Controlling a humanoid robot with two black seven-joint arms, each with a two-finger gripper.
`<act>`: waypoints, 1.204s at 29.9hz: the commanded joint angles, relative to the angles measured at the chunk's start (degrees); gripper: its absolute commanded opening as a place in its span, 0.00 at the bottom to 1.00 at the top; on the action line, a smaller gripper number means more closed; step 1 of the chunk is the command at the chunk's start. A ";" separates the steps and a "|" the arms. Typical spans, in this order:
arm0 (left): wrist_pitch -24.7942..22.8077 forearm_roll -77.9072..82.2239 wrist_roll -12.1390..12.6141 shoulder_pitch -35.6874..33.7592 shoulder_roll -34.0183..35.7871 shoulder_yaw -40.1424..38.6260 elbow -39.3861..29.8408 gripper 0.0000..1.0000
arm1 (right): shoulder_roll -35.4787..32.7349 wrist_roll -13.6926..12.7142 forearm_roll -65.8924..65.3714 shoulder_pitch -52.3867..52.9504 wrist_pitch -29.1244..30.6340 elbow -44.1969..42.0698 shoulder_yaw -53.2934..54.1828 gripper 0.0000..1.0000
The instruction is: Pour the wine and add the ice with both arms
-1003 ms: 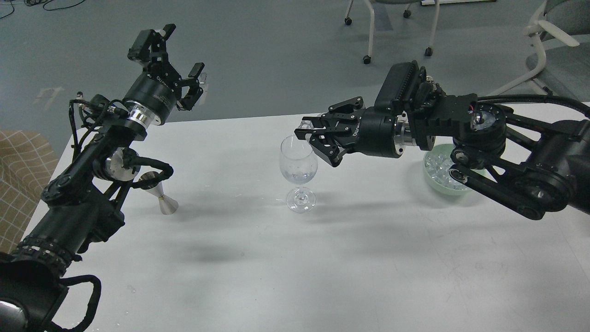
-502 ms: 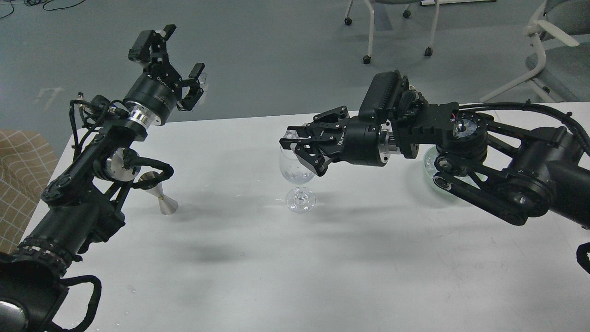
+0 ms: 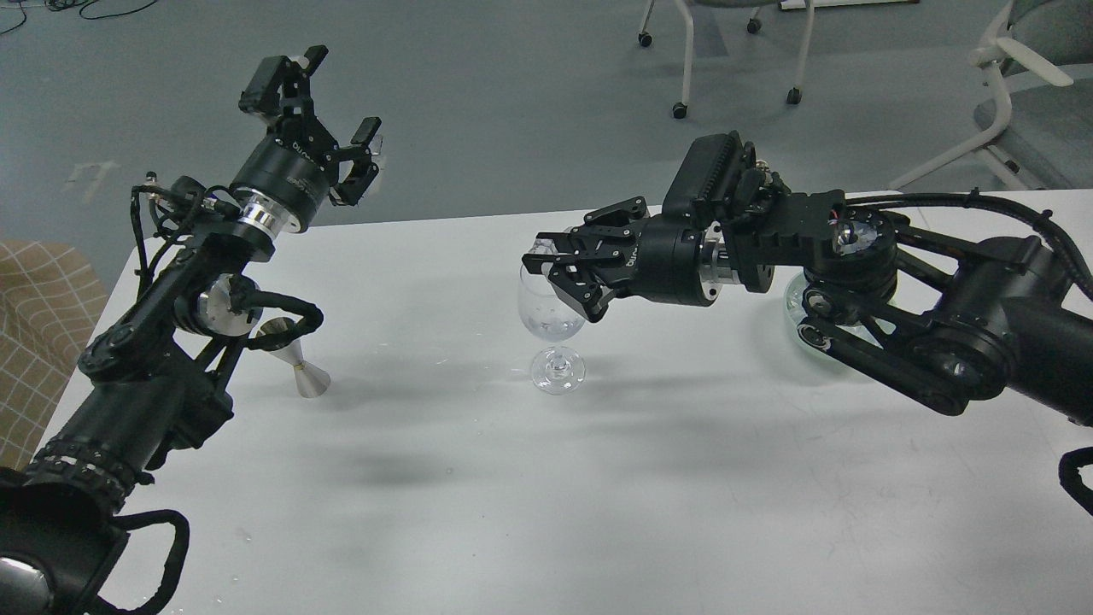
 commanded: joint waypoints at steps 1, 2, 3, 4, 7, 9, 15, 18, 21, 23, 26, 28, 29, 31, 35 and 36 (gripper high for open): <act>0.01 0.00 0.00 -0.07 0.06 0.00 -0.01 0.98 | 0.13 0.16 0.17 0.00 -0.01 0.00 0.12 0.35; 0.01 0.00 0.00 -0.07 0.06 0.00 -0.02 0.98 | 0.13 0.16 0.26 0.00 -0.10 0.00 0.12 0.35; 0.01 0.00 0.00 -0.07 -0.02 0.00 -0.02 0.98 | 0.13 0.16 0.26 -0.08 -0.10 0.08 0.12 0.37; 0.01 0.00 0.00 -0.07 -0.02 0.00 -0.02 0.98 | 0.13 0.16 0.26 -0.09 -0.10 0.08 0.12 0.38; 0.01 0.00 0.00 0.02 -0.02 0.00 -0.02 0.98 | 0.13 0.16 0.26 -0.09 -0.10 0.08 0.12 0.39; 0.01 0.00 0.00 -0.07 -0.02 0.00 -0.02 0.98 | 0.13 0.16 0.34 0.00 -0.10 0.17 0.38 0.45; 0.01 0.00 0.00 -0.07 -0.02 0.00 0.07 0.98 | 0.13 0.25 0.87 0.18 -1.06 0.08 3.19 0.86; 0.01 0.00 0.00 -0.16 0.06 0.00 0.07 0.98 | 0.13 0.43 4.46 -0.09 -0.89 -1.05 9.08 0.99; 0.01 -0.08 0.00 -0.42 0.15 0.00 -0.02 0.98 | 0.22 0.43 10.70 0.53 -0.80 -3.86 13.38 1.00; -0.08 -0.08 0.00 -0.51 0.15 0.00 -0.02 0.98 | 0.22 0.51 17.19 1.32 -0.62 -8.07 18.55 1.00; -0.08 -0.08 0.00 -0.60 0.15 0.00 -0.02 0.98 | 0.30 0.60 24.48 2.28 -0.45 -12.64 22.87 1.00; -0.08 -0.08 0.09 -0.60 0.15 0.00 -0.02 0.98 | 0.74 0.69 32.19 2.72 -0.36 -16.24 24.98 1.00; -0.08 -0.08 0.00 -0.60 0.15 0.00 -0.02 0.98 | 0.83 0.69 35.03 2.90 -0.27 -17.66 25.34 1.00; -0.95 -0.17 0.09 -0.60 0.33 0.00 -0.02 0.98 | 1.09 0.69 45.91 4.04 -0.27 -22.22 25.70 1.00; -3.50 -0.26 0.35 -0.51 0.68 0.00 0.07 0.98 | 2.76 0.78 55.88 4.84 -0.19 -28.03 25.61 1.00; -4.03 -0.35 0.35 -0.51 0.77 -0.08 0.07 0.98 | 3.72 0.95 58.68 4.84 -0.10 -29.43 25.78 1.00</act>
